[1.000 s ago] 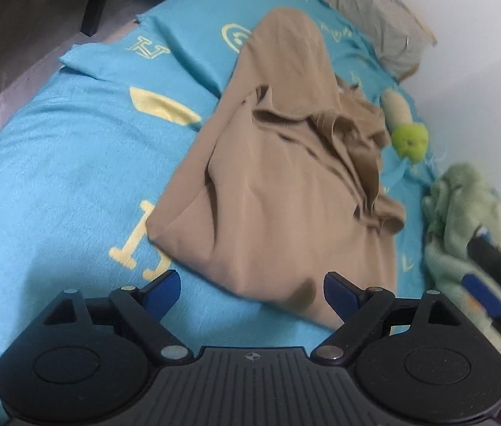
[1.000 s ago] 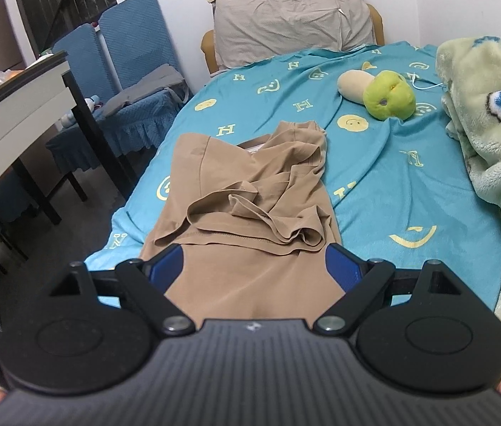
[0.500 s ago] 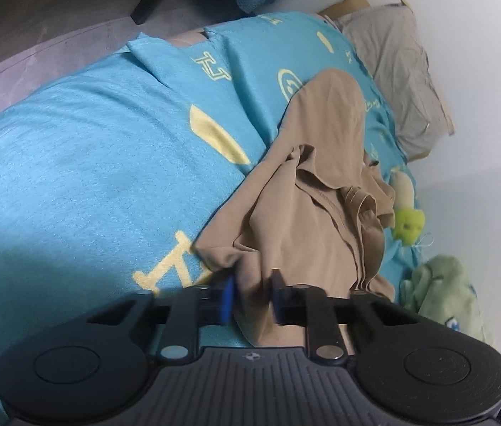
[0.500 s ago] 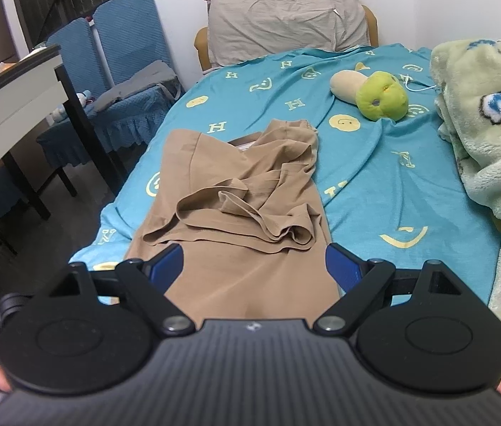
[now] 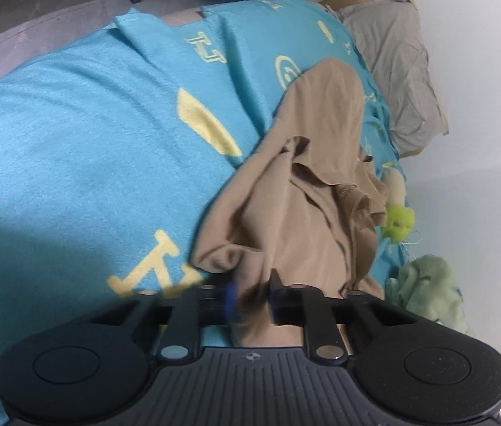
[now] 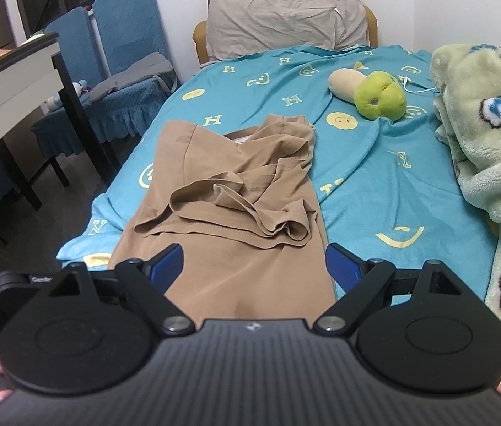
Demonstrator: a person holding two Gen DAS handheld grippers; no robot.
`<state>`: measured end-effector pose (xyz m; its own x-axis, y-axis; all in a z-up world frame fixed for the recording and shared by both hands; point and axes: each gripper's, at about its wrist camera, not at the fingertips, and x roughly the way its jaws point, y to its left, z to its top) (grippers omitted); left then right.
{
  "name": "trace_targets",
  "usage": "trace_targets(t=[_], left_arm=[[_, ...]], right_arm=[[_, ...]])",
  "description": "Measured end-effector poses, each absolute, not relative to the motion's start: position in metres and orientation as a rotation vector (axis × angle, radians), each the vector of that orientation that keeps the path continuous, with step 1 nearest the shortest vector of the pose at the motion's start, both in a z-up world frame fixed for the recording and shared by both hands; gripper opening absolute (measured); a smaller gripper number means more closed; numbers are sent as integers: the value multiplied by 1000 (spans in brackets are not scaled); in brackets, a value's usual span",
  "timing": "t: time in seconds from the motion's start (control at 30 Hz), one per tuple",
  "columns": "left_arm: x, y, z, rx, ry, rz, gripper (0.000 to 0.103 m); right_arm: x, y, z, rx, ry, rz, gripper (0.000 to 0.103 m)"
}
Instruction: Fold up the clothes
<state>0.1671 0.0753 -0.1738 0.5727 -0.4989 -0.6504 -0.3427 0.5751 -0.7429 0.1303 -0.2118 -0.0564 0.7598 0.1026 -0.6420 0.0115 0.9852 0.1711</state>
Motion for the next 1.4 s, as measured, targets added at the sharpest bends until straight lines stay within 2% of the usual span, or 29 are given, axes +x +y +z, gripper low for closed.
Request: trace_targets(t=[0.33, 0.43, 0.57, 0.67, 0.77, 0.87, 0.97, 1.0, 1.07, 1.13, 1.17, 1.27, 1.4], left_arm=[[157, 76, -160, -1003, 910, -158, 10], [154, 77, -157, -1008, 890, -173, 10], [152, 80, -155, -1038, 851, -196, 10], [151, 80, -152, -1050, 816, -214, 9], [148, 83, -149, -1074, 781, -229, 9], [146, 86, -147, -1097, 746, -245, 9], [144, 88, -144, -1108, 720, -255, 8], [144, 88, -143, -1112, 716, -256, 8], [144, 87, -142, -1103, 714, -254, 8], [141, 89, -138, -1081, 714, -252, 8], [139, 89, -134, -1063, 714, -248, 8], [131, 86, -110, -995, 698, -252, 7], [108, 84, -67, -931, 657, -257, 7]], right_arm=[[132, -207, -61, 183, 730, 60, 89], [135, -222, -68, 401, 791, 121, 88], [142, -240, -110, 918, 945, 246, 88], [143, -235, -138, 1145, 1029, 303, 88], [145, -229, -150, 1207, 1056, 308, 88], [142, -241, -151, 1130, 1014, 176, 88], [134, -263, -161, 1177, 978, 19, 88], [131, -269, -164, 1195, 964, -24, 76], [128, -278, -163, 1198, 920, -89, 64], [124, -285, -160, 1193, 866, -127, 39], [122, -286, -155, 1179, 841, -128, 20], [116, -286, -136, 1122, 778, -96, 12], [105, -288, -93, 1008, 710, -34, 11]])
